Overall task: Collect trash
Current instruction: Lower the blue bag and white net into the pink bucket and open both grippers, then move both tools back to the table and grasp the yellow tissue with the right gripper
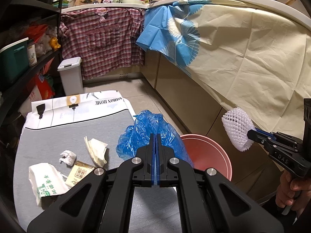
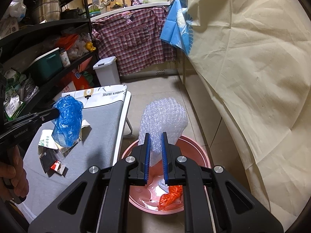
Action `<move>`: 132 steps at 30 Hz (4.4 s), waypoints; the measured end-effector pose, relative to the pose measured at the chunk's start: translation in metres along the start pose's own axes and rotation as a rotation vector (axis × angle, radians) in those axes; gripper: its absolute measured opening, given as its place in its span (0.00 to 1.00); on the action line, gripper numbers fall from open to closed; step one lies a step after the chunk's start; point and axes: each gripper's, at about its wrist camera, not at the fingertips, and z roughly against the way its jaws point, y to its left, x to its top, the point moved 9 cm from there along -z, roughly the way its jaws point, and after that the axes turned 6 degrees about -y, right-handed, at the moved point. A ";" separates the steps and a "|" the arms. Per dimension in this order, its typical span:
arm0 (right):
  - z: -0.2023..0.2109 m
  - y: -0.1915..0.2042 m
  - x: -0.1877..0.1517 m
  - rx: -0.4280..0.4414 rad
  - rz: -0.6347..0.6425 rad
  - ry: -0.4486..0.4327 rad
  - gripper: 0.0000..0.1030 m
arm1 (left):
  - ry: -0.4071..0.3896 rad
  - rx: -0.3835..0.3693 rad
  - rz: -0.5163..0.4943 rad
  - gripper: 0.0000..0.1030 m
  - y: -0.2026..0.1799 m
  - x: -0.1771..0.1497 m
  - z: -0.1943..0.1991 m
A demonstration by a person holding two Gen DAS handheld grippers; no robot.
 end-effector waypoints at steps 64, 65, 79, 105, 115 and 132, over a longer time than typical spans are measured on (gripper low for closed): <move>-0.025 0.008 -0.012 -0.065 0.065 0.060 0.45 | 0.060 -0.039 -0.012 0.32 -0.005 -0.025 -0.018; -0.025 0.012 -0.012 -0.061 0.073 0.057 0.45 | 0.055 -0.030 -0.007 0.32 0.002 -0.024 -0.013; -0.034 0.096 0.005 0.097 0.102 0.005 0.43 | 0.016 0.143 0.145 0.18 0.152 -0.031 0.042; -0.164 0.231 -0.041 0.321 0.126 0.199 0.31 | 0.139 0.192 0.200 0.14 0.207 -0.069 -0.040; -0.185 0.231 -0.055 0.321 0.131 0.272 0.31 | 0.215 0.229 0.229 0.36 0.210 -0.078 -0.072; -0.183 0.233 -0.058 0.322 0.169 0.272 0.02 | 0.311 0.231 0.235 0.11 0.213 -0.096 -0.091</move>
